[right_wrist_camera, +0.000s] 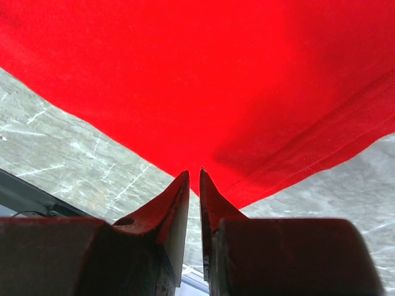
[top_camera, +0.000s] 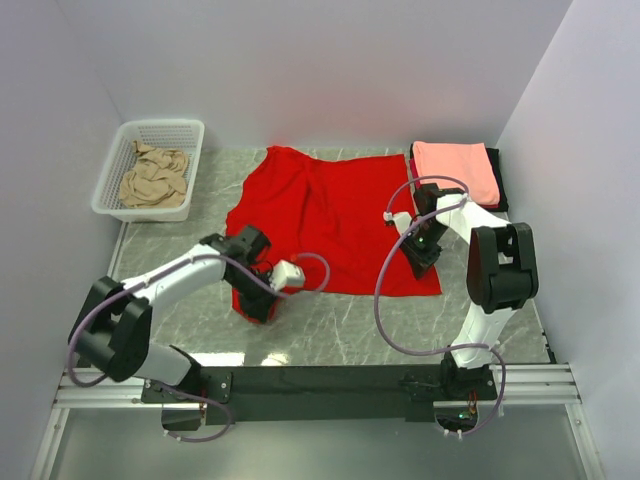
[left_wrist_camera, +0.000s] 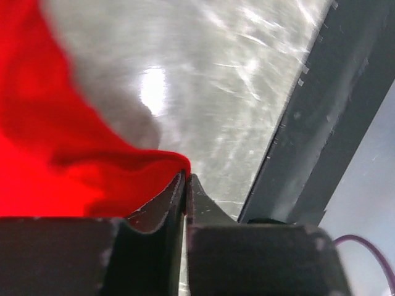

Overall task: Fold and stack the t-shirts
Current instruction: Flatten the tshirt out

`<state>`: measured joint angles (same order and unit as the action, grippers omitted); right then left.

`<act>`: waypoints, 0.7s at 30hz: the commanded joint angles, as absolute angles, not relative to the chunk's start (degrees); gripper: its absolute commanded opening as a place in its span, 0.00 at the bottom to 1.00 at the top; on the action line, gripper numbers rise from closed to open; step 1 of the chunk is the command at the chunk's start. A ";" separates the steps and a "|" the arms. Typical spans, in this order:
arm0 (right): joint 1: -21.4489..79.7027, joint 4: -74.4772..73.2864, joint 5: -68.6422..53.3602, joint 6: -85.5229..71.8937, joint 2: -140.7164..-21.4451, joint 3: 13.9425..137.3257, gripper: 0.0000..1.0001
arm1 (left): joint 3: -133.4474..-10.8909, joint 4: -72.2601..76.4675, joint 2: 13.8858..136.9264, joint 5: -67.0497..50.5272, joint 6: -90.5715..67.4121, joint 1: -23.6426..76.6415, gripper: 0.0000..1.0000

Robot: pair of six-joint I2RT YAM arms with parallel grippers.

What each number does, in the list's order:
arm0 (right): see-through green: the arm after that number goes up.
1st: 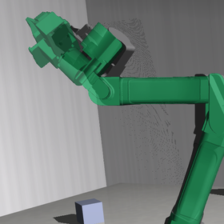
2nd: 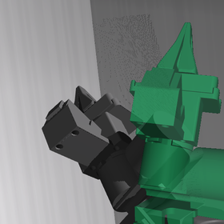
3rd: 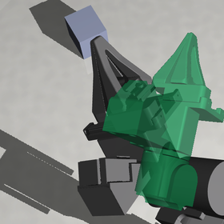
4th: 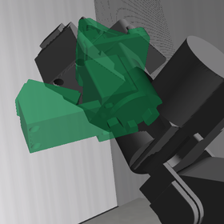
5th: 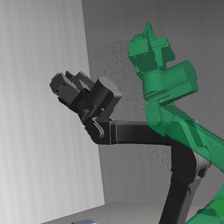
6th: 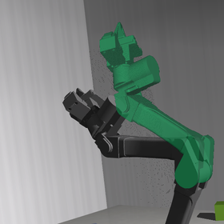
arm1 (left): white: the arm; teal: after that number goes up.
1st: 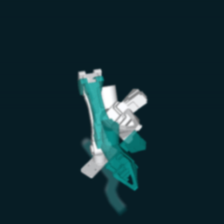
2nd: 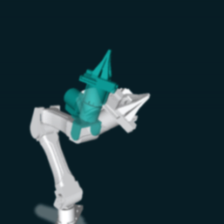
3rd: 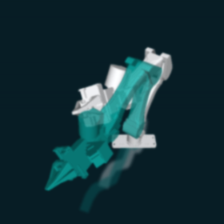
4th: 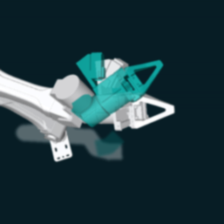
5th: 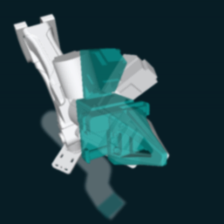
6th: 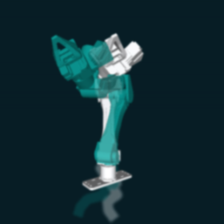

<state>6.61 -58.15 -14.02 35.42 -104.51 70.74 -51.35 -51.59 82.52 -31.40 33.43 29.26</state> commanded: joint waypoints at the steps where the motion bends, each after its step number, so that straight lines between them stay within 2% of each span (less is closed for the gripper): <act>1: 6.86 -58.45 -12.83 36.12 -100.99 70.49 0.19 | -48.26 -49.14 78.14 -27.35 34.28 36.53 0.16; 4: 6.86 -58.62 -12.75 36.04 -100.81 70.31 0.18 | -45.89 -47.02 75.24 -22.69 33.93 42.25 0.24; 7: 6.94 -59.15 -12.74 36.04 -101.16 70.66 0.18 | -44.39 -50.34 73.92 -23.64 35.59 45.16 0.32; 8: 7.03 -59.41 -12.83 36.04 -101.25 71.10 0.18 | -43.95 -51.67 72.52 -24.16 37.77 45.61 0.39; 13: 7.21 -60.12 -13.45 35.42 -101.34 72.68 0.18 | -42.98 -52.57 61.89 -24.52 40.70 43.34 0.54; 16: 7.29 -59.94 -13.45 34.81 -101.69 72.77 0.18 | -44.38 -52.12 59.94 -26.80 40.43 37.90 0.52; 21: 7.56 -58.28 -13.53 32.88 -102.48 71.63 0.18 | -47.97 -44.41 70.19 -26.72 36.23 28.49 0.51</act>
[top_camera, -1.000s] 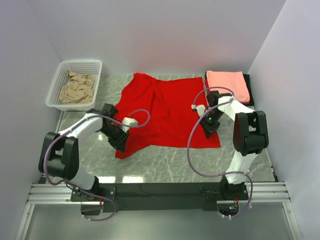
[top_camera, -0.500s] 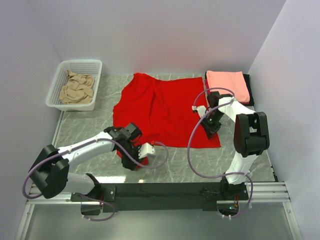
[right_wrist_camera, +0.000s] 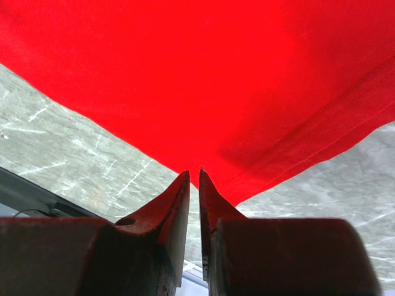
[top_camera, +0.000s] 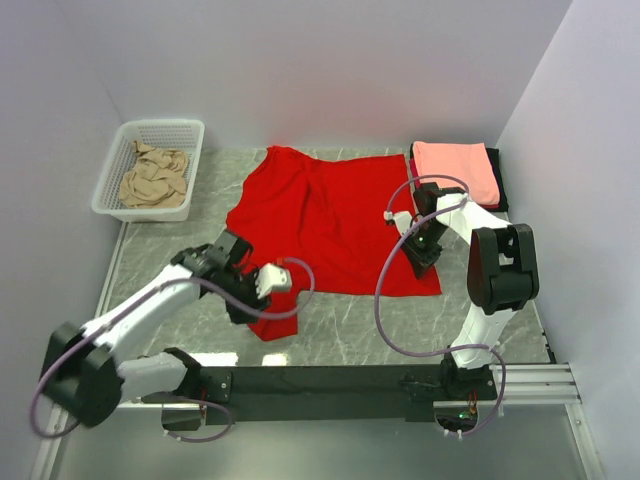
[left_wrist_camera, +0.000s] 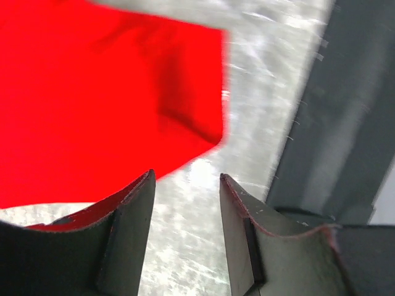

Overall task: Fold and stack the t-shirts
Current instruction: Flatten the tshirt out

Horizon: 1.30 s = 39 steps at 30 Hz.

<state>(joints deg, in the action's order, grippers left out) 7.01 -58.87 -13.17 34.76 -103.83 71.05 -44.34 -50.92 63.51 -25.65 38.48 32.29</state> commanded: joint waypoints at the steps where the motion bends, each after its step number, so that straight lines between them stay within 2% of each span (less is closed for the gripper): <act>1: 7.56 -58.27 -13.54 32.61 -102.65 71.54 0.17 | -48.95 -44.39 70.22 -26.72 35.34 27.95 0.51; 8: 7.91 -56.96 -13.01 29.89 -104.41 71.54 0.11 | -55.28 -40.08 84.10 -26.01 32.34 27.86 0.47; 16: 8.35 -57.48 -10.29 26.02 -109.95 72.68 0.05 | -52.83 -39.65 87.89 -22.33 34.98 30.75 0.41; 26: 8.35 -57.57 -7.30 24.87 -112.76 72.16 0.04 | -45.62 -38.41 85.61 -15.22 35.68 34.72 0.40; 31: 8.26 -57.83 -5.45 25.40 -113.38 72.51 0.04 | -42.46 -44.02 82.63 -11.61 39.02 34.72 0.38; 34: 8.26 -57.74 -4.05 25.58 -113.64 72.60 0.04 | -40.26 -49.20 75.27 -10.37 42.36 34.54 0.41; 39: 8.35 -57.57 -3.08 26.01 -113.91 72.33 0.03 | -41.30 -57.11 69.96 -8.53 46.66 33.40 0.49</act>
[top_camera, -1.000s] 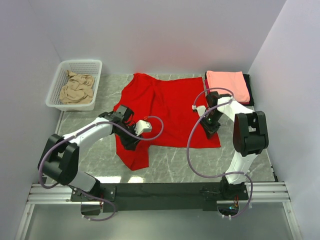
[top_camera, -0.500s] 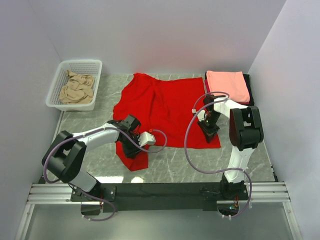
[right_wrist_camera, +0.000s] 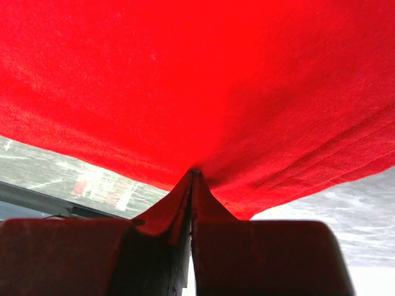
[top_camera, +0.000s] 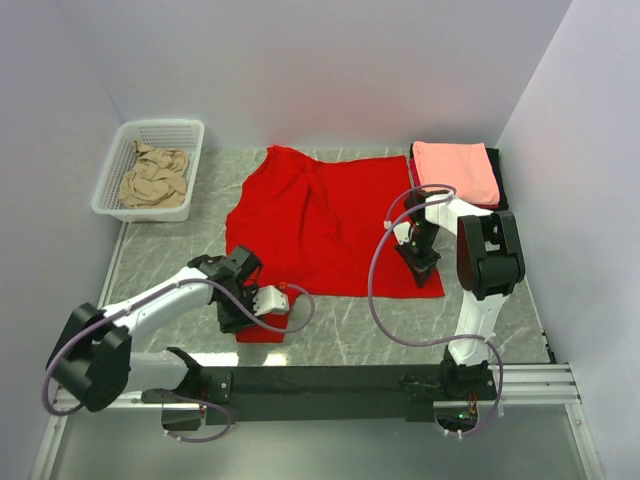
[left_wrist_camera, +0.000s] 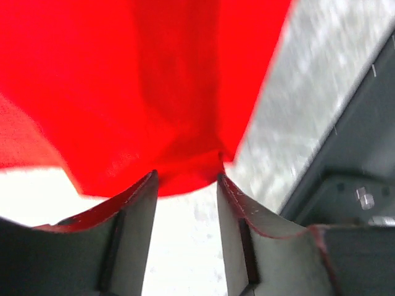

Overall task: Fold and stack the t-shirts
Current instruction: Flatten the tshirt out

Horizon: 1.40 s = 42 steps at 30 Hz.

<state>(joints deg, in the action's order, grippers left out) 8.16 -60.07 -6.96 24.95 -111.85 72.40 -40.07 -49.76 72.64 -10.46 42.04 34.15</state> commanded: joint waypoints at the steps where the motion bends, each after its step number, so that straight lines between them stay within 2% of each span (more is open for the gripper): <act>1: 8.26 -57.57 -2.73 26.10 -113.91 72.33 0.03 | -41.40 -60.44 69.87 -8.44 47.10 33.14 0.48; 4: 8.26 -57.83 -2.98 26.54 -113.91 72.86 0.03 | -41.31 -64.24 68.83 -8.44 49.82 28.76 0.42; 6: 8.35 -58.27 -3.34 26.80 -113.21 73.12 0.03 | -43.32 -65.83 67.16 -10.01 52.89 22.80 0.41; 10: 8.44 -59.59 -4.22 27.16 -112.85 74.09 0.03 | -46.75 -67.94 66.53 -14.67 56.07 19.43 0.42; 14: 8.52 -60.12 -5.27 28.47 -111.10 74.36 0.03 | -49.91 -62.77 67.93 -16.86 55.90 14.52 0.43; 15: 8.53 -60.29 -5.62 28.56 -110.75 74.70 0.02 | -50.79 -57.71 68.72 -17.05 53.03 13.72 0.43; 22: 8.44 -58.98 -8.44 28.65 -106.62 75.85 0.02 | -63.45 -42.91 88.91 -19.33 37.80 10.46 0.40; 29: 8.35 -54.67 -5.28 27.25 -106.78 75.94 0.02 | -66.97 -34.37 98.42 -16.70 34.37 10.37 0.39; 36: 8.35 -55.89 -2.81 25.75 -112.15 75.24 0.01 | -60.04 -35.06 98.97 -11.87 39.37 10.02 0.29; 42: 8.70 -60.90 -5.97 27.24 -108.29 68.65 0.00 | -48.97 -47.07 86.78 -11.69 46.66 9.67 0.28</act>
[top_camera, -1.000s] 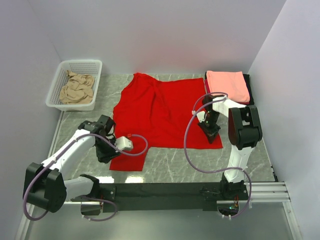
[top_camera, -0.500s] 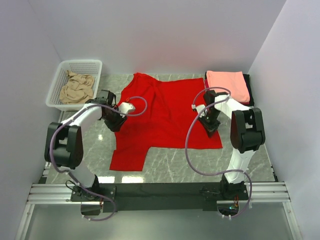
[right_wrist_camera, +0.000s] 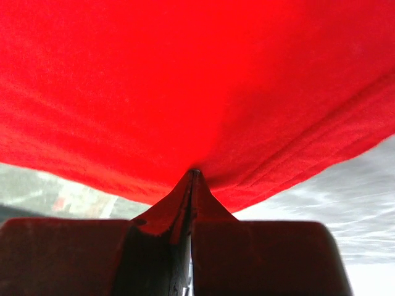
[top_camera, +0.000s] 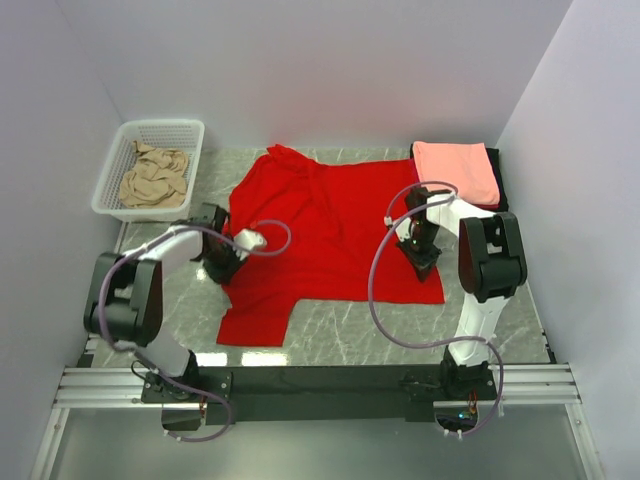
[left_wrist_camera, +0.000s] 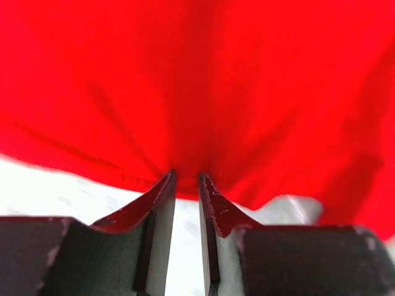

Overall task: Fold and stack the t-shirts
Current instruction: Flatten the tshirt out

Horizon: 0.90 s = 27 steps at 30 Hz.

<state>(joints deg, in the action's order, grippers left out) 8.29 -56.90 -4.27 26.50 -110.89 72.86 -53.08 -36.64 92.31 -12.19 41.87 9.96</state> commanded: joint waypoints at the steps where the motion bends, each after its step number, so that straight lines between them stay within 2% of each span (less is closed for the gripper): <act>1: 9.22 -62.04 -6.41 27.94 -106.63 67.34 0.00 | -46.95 -48.50 85.18 -11.95 47.37 9.67 0.28; 5: 11.77 -66.17 -10.63 31.62 -102.23 61.71 0.00 | -45.09 -56.50 78.85 -13.62 49.83 9.67 0.28; 6: 11.95 -67.05 -11.59 32.60 -101.35 61.53 0.00 | -45.17 -57.64 76.84 -14.06 50.09 9.67 0.31; 10: 10.38 -69.52 -15.64 34.54 -99.84 67.65 0.02 | -49.12 -58.45 75.40 -16.51 50.54 9.23 0.38; 13: 8.79 -67.43 -16.96 30.86 -103.95 77.14 0.02 | -57.53 -55.38 81.54 -18.54 47.74 8.35 0.40; 20: 8.96 -58.90 -8.11 22.24 -116.53 93.76 0.00 | -70.65 -39.91 98.07 -16.79 32.98 6.77 0.41; 24: 9.05 -57.48 -5.81 21.19 -122.07 97.29 0.00 | -74.18 -36.47 106.76 -13.98 30.76 5.98 0.39; 27: 8.97 -57.74 -3.70 21.36 -124.80 96.68 0.00 | -73.04 -37.08 107.84 -12.83 31.99 4.92 0.38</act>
